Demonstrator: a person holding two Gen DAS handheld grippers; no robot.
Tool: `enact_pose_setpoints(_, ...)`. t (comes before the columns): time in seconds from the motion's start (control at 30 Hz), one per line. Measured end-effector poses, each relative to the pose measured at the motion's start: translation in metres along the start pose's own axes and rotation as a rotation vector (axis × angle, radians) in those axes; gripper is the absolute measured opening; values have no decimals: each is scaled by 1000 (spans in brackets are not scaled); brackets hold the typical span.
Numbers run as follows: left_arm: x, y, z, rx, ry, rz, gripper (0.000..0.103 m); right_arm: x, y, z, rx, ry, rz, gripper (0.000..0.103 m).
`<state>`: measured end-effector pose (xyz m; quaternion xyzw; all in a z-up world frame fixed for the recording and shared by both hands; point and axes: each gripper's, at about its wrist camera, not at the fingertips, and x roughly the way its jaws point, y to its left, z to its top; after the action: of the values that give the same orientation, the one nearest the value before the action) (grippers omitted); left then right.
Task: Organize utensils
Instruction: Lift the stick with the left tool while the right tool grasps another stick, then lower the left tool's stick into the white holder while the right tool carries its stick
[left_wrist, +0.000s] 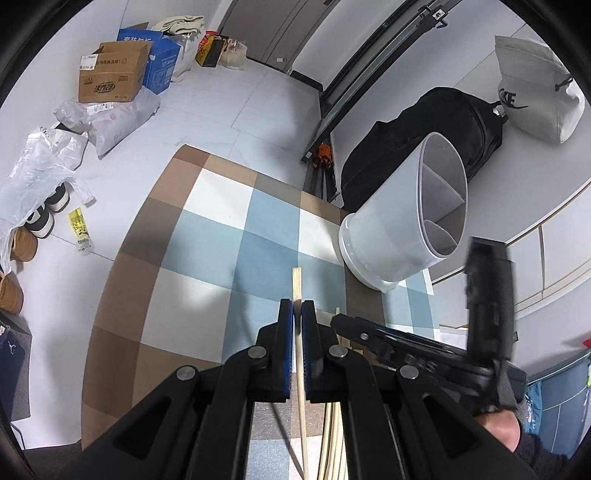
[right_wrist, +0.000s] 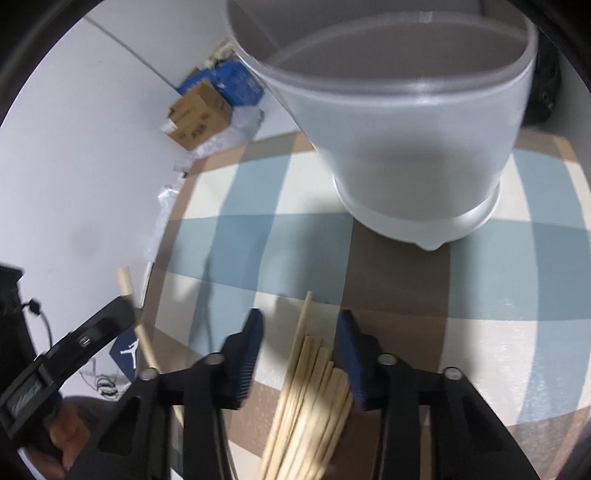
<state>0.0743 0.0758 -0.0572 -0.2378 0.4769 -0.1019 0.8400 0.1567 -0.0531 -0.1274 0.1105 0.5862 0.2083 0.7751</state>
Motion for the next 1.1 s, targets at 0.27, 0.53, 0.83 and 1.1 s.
enact_pose_setpoints(0.27, -9, 7, 5, -14, -23, -32, 0, 15, 24, 8, -95, 39, -144, 6)
enact_pose_setpoints(0.53, -15, 3, 5, 6, -48, -36, 0, -9, 23, 3, -95, -82, -120, 5)
enact_pose_setpoints(0.83, -28, -15, 1, 71, -88, -42, 0, -70, 20, -16, -90, -267, -24, 4)
enact_pose_setpoints(1.1, -42, -40, -1, 139, -151, -42, 0, -130, 29, -38, -170, -497, 13, 4)
